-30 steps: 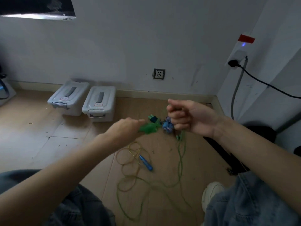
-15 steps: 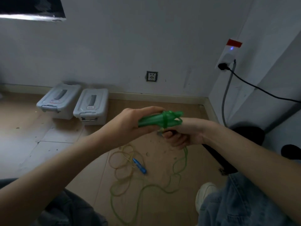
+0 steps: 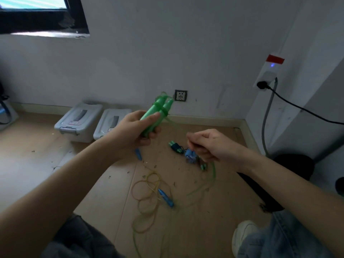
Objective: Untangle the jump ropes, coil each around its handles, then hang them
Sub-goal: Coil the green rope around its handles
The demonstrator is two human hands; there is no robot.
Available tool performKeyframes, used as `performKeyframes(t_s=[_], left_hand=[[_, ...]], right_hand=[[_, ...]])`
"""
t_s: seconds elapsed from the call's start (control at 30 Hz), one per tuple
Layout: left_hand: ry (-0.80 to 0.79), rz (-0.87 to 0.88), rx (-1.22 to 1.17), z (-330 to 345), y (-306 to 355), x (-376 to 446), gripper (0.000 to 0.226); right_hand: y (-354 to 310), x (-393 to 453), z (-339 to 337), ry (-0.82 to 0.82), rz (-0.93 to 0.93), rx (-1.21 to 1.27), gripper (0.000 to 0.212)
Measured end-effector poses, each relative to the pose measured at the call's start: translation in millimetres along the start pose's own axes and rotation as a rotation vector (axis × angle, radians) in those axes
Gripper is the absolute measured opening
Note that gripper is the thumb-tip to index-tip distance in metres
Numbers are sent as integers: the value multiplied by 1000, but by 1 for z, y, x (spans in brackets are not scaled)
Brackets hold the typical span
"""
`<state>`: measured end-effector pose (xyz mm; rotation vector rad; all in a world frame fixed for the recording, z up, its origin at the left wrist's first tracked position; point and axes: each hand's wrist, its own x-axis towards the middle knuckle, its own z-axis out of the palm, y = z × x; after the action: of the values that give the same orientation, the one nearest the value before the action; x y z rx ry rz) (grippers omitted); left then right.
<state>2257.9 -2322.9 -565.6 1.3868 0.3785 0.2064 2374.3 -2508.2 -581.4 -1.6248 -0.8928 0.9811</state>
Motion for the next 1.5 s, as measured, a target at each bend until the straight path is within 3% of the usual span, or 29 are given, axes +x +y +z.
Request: performKeyframes(t_s=[0.13, 0.27, 0.33, 0.4, 0.53, 0.7, 0.77, 0.87, 0.93, 1.0, 1.07, 1.3, 1.43, 1.5], left_hand=[[186, -66, 128, -3, -19, 13, 40], [159, -154, 133, 6, -40, 20, 34], [133, -124, 404, 8, -47, 22, 17], [44, -61, 768, 12, -50, 20, 9], [-380, 42, 1139, 36, -45, 0, 16], [-621, 282, 1282, 52, -24, -28, 10], [-632, 334, 1251, 54, -15, -31, 15], [-427, 360, 1067, 49, -5, -27, 16], [-305, 354, 885, 43, -5, -23, 23], [-313, 350, 734, 42, -8, -22, 31], [-350, 338, 606, 42, -10, -20, 20], [-174, 86, 141, 28, -1, -6, 29], [-86, -9, -75, 20, 3, 0, 27], [-43, -34, -92, 16, 3, 2, 22]], right_hand=[[-4, 0, 13, -146, 18, -103, 40], [-5, 2, 19, -210, 51, -167, 40], [-10, 1, 13, -205, 38, -82, 40], [-18, -1, 4, -197, 29, -56, 41], [-23, -4, -14, -96, 82, -99, 42], [-15, -5, -17, -19, 213, -216, 43], [-13, -7, -18, 15, 235, -351, 43], [-9, -8, -19, 69, 249, -373, 37], [-5, -8, -16, 10, 291, -269, 39], [-2, -8, -11, -109, 334, -176, 38], [-1, -9, -8, -168, 340, -117, 41], [-5, -9, -1, -172, 13, 388, 27], [-9, -7, 0, -60, 9, 167, 23], [-12, -8, -4, -108, 75, 142, 30]])
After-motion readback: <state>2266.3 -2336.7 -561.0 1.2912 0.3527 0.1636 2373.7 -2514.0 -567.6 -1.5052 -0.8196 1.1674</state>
